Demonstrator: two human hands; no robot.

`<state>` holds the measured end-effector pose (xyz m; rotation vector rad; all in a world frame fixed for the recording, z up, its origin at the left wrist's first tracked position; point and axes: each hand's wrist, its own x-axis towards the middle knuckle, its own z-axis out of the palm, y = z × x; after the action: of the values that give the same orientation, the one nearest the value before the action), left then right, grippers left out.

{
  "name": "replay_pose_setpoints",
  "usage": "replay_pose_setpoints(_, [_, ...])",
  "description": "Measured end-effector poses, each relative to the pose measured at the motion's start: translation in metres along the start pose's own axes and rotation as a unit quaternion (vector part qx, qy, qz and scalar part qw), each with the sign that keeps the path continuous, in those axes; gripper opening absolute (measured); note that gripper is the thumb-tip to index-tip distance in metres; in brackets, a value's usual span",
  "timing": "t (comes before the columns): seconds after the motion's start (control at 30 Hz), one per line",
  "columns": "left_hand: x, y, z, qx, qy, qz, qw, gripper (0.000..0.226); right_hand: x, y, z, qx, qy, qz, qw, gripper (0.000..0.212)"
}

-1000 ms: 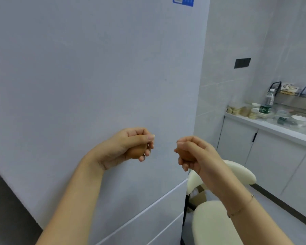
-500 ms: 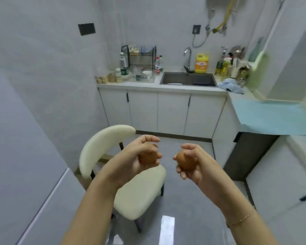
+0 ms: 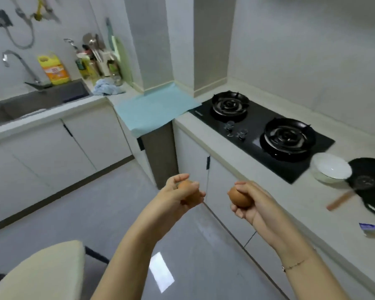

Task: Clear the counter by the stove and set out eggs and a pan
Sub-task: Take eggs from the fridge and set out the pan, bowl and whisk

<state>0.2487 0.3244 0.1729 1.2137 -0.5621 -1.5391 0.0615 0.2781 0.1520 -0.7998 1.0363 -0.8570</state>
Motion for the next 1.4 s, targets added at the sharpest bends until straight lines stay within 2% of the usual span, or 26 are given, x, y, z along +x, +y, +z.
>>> replay_pose_setpoints(0.2, [0.081, -0.039, 0.114, 0.065, -0.13, -0.072, 0.987, 0.031, 0.0, -0.026, -0.127, 0.048, 0.169, -0.047, 0.983, 0.005])
replay_pose_setpoints(0.4, [0.136, -0.081, 0.21, 0.203, -0.226, -0.131, 0.944, 0.036, -0.01, -0.03, -0.217, 0.105, 0.31, -0.068, 0.942, 0.003])
replay_pose_setpoints(0.5, [0.162, -0.101, 0.249, 0.267, -0.274, -0.134, 0.914, 0.051, -0.01, -0.027, -0.256, 0.111, 0.373, -0.07, 0.918, 0.005])
replay_pose_setpoints(0.67, [0.22, -0.153, 0.313, 0.364, -0.36, -0.106, 0.853, 0.04, 0.012, -0.012, -0.326, 0.09, 0.478, -0.021, 0.874, 0.0])
replay_pose_setpoints(0.83, [0.266, -0.214, 0.361, 0.458, -0.422, -0.073, 0.779, 0.044, 0.024, 0.008, -0.381, 0.035, 0.572, 0.029, 0.819, 0.011])
replay_pose_setpoints(0.9, [0.276, -0.232, 0.37, 0.493, -0.43, -0.047, 0.755, 0.046, 0.025, 0.016, -0.392, -0.01, 0.582, 0.047, 0.812, 0.015])
replay_pose_setpoints(1.0, [0.283, -0.264, 0.392, 0.586, -0.458, -0.042, 0.668, 0.044, 0.019, 0.031, -0.414, -0.075, 0.608, 0.099, 0.784, 0.021])
replay_pose_setpoints(1.07, [0.282, -0.283, 0.402, 0.612, -0.481, -0.045, 0.626, 0.048, 0.016, 0.037, -0.426, -0.108, 0.605, 0.13, 0.778, 0.026])
replay_pose_setpoints(1.13, [0.274, -0.302, 0.41, 0.629, -0.494, -0.024, 0.6, 0.05, 0.015, 0.043, -0.44, -0.156, 0.591, 0.151, 0.777, 0.026])
replay_pose_setpoints(1.2, [0.266, -0.319, 0.417, 0.637, -0.49, -0.018, 0.595, 0.049, 0.014, 0.049, -0.455, -0.213, 0.576, 0.161, 0.772, 0.026])
replay_pose_setpoints(1.3, [0.259, -0.338, 0.425, 0.643, -0.469, -0.004, 0.606, 0.044, 0.015, 0.057, -0.469, -0.308, 0.535, 0.197, 0.761, 0.025])
replay_pose_setpoints(1.4, [0.255, -0.35, 0.427, 0.648, -0.462, 0.036, 0.605, 0.031, 0.019, 0.06, -0.476, -0.352, 0.504, 0.225, 0.756, 0.025])
